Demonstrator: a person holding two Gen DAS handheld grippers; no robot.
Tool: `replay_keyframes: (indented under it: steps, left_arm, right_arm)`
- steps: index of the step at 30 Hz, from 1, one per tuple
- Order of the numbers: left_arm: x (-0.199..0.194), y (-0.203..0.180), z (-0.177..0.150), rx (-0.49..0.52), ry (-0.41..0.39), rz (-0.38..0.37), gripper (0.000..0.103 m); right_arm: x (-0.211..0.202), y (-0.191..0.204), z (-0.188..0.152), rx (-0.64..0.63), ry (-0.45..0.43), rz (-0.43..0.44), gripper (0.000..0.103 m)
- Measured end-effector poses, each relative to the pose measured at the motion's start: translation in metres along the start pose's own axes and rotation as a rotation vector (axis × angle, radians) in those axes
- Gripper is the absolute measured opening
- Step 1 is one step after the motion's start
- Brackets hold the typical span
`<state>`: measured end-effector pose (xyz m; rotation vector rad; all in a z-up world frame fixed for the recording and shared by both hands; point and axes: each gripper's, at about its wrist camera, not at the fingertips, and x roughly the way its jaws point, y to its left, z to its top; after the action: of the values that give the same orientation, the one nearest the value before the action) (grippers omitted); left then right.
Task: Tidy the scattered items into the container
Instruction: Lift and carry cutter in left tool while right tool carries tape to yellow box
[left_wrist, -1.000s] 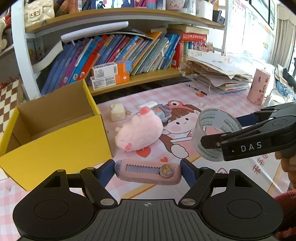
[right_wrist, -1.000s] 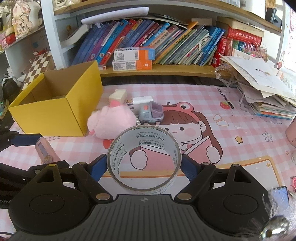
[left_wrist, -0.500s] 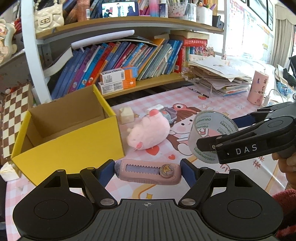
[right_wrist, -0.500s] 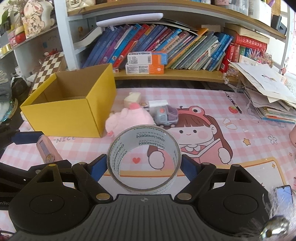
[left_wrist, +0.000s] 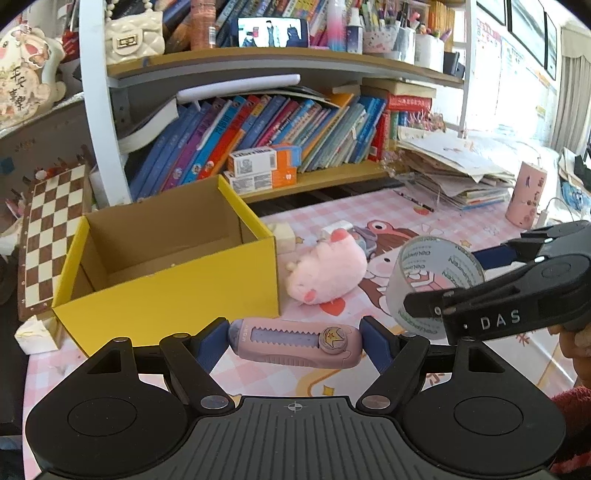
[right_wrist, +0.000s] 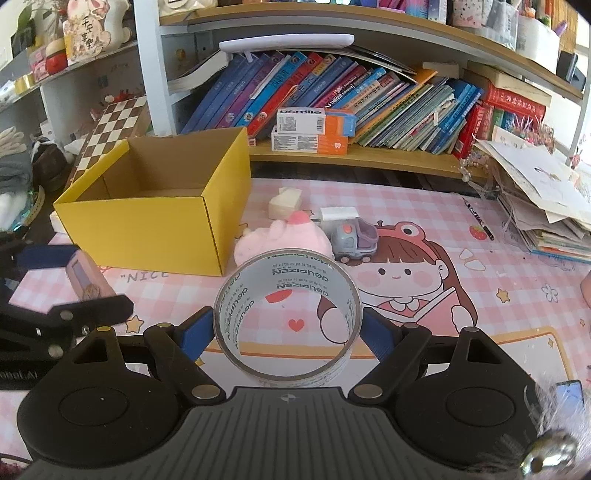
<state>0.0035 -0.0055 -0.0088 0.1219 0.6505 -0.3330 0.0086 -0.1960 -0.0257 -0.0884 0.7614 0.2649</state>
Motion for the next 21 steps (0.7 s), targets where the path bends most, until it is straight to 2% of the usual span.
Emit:
replay_keyframes:
  steps: [11, 21]
  left_arm:
    - [-0.005, 0.014, 0.001, -0.024, -0.037, 0.002, 0.078]
    - [-0.011, 0.049, 0.010, -0.071, -0.086, 0.069, 0.078]
  right_arm:
    - [0.003, 0.011, 0.006, -0.052, 0.001, -0.023, 0.083]
    - [0.016, 0.032, 0.032, -0.130, -0.012, 0.008, 0.083]
